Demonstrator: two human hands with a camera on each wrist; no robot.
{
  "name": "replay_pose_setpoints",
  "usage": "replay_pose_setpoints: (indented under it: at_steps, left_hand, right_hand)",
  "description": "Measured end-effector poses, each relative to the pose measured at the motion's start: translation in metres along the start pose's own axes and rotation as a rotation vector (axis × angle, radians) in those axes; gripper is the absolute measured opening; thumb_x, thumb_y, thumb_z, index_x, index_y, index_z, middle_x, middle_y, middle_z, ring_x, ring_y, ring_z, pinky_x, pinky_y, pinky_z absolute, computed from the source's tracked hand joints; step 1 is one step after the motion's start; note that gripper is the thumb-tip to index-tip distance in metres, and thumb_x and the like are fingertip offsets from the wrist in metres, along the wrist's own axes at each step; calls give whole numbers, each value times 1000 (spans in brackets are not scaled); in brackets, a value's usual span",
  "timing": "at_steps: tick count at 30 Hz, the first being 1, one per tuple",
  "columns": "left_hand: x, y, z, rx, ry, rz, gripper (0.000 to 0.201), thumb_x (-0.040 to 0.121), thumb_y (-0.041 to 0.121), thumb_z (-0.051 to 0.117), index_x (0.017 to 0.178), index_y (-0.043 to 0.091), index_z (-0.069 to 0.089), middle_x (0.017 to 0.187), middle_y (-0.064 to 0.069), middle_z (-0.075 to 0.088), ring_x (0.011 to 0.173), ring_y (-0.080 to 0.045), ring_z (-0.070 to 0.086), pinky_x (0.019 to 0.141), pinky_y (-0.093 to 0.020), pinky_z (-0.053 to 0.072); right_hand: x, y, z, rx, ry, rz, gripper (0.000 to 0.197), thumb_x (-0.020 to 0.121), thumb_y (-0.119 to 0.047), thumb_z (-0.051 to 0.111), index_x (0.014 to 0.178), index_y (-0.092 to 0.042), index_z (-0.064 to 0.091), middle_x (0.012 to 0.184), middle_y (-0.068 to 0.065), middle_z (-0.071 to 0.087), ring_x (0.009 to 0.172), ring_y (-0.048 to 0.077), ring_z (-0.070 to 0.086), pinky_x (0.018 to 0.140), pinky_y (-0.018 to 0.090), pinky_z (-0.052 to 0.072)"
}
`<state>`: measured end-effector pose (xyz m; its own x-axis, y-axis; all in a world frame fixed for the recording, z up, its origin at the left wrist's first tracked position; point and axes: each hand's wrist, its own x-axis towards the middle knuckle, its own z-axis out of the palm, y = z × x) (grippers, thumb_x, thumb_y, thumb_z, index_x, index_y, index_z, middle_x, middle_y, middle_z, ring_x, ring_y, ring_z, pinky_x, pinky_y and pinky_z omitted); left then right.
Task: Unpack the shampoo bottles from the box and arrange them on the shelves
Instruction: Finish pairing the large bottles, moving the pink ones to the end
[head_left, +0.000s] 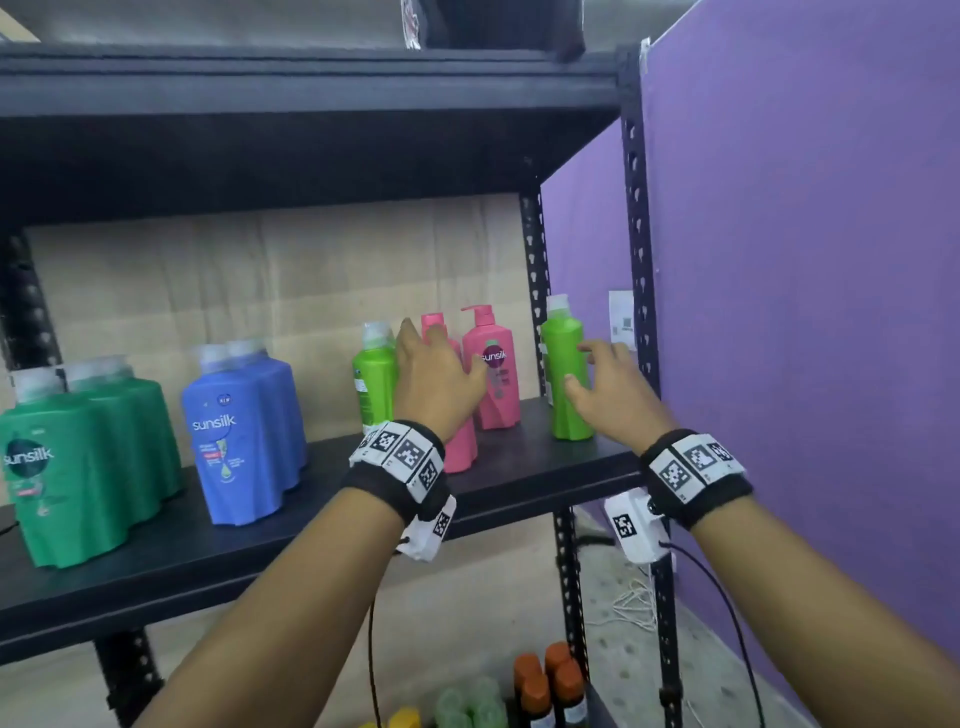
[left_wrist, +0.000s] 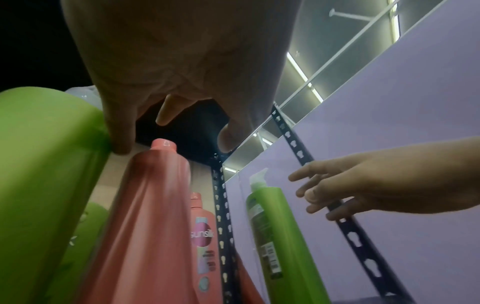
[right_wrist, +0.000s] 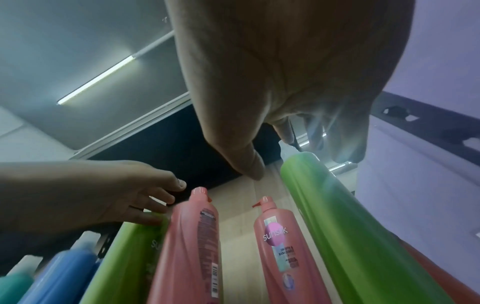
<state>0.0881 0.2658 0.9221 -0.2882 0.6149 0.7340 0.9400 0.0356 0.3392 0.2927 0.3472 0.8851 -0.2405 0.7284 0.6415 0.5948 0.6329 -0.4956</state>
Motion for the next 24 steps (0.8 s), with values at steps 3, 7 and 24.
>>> replay_pose_setpoints:
  at_steps: [3,7,24]
  left_hand:
    - [20,2,4,5,-62,-110,79,97,37,56,157,-2,22,155,-35,24,143,-50,31,118,-49,30]
    - [44,6,12,-26,-95,-204,90,96,37,59,160,-4,8,145,-33,41,135,-47,44,110,-48,41]
    - [46,-14,62,-278,56,-360,94,84,14,78,158,15,19,136,-23,56,118,-39,61,101,-37,49]
  right_hand:
    - [27,10,0,-26,-128,24,77,97,-35,60,159,-14,20,151,16,25,134,41,46,115,50,37]
    - [65,16,7,81,-148,75,90,94,-38,64,161,-16,9,157,20,20,144,41,35,119,51,32]
    - [99,36,48,377,-11,173,78,87,-26,79,142,-22,24,133,24,46,91,28,48,82,29,38]
